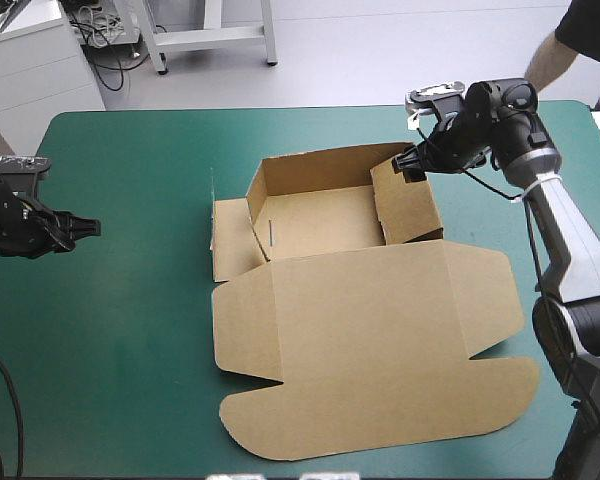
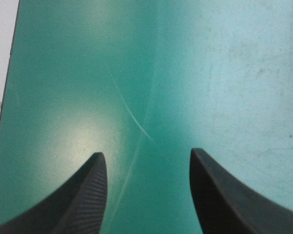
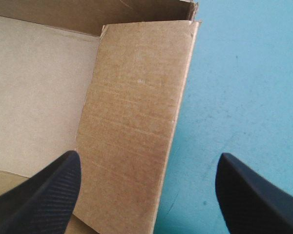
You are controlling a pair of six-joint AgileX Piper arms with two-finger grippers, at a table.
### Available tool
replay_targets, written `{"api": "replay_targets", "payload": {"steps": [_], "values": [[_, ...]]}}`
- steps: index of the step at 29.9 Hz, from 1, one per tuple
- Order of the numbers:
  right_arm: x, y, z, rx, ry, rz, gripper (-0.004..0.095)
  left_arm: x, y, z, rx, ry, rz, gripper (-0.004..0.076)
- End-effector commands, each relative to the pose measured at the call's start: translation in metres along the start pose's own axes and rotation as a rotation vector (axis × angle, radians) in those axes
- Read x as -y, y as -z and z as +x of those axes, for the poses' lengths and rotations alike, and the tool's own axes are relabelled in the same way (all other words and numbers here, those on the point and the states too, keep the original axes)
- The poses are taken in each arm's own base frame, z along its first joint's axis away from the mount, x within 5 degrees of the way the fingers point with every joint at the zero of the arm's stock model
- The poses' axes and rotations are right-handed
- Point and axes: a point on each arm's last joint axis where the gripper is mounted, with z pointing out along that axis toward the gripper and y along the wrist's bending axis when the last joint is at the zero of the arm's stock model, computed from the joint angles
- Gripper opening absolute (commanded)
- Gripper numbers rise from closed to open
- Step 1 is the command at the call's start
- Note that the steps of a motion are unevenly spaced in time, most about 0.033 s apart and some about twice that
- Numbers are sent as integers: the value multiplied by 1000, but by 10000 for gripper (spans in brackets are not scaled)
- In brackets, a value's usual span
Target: Fold the box
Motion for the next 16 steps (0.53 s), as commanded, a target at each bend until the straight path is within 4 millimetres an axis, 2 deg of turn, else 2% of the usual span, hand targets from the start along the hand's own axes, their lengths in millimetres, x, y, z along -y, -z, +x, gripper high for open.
{"api": "replay_targets", "payload": {"steps": [1,4,7,12,16], "values": [[-3,43,-2,85,0,16,708,-1,18,-6,101,6,-3,365],[-3,43,-2,87,-5,16,707,-1,18,-6,99,6,-2,365],[-2,34,-3,69,-7,15,708,0,18,-6,103,8,4,365],[0,13,-5,41,-10,12,707,0,18,-6,103,-2,13,361],[2,-14,-7,1,-22,9,707,1,18,-6,103,-4,19,361]]}}
